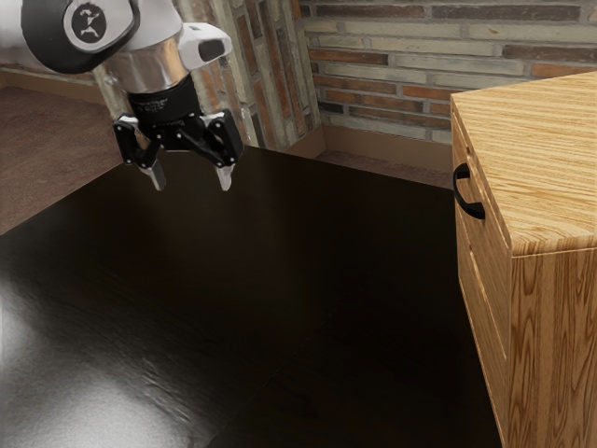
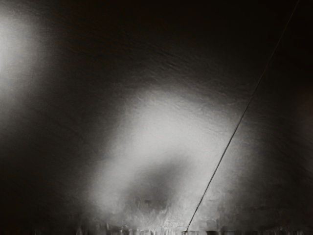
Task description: Pull the drawer handle with one arm to open the drawer
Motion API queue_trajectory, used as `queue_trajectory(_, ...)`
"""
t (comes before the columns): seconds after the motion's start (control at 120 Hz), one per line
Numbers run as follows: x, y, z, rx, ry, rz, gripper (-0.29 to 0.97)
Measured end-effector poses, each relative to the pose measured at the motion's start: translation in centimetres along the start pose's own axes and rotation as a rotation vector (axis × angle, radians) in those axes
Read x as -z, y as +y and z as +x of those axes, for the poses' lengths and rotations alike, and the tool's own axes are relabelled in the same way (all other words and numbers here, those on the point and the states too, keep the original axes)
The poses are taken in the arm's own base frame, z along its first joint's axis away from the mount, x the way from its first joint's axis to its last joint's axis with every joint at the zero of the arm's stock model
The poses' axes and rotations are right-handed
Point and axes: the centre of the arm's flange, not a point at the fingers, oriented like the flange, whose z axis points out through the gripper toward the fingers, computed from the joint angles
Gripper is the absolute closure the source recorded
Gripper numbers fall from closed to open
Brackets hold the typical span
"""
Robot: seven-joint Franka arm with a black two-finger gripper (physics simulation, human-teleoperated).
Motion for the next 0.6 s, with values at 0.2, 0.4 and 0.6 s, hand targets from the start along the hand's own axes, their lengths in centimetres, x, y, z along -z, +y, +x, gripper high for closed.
queue_trajectory(0.2,-5.5,-3.6,2.3,0.084,-0.135,0.074,0.00)
queue_trajectory(0.4,-6.4,-14.2,4.4,0.284,-0.168,0.099,0.00)
queue_trajectory(0.6,-6.3,-10.7,3.8,0.219,-0.172,0.096,0.00)
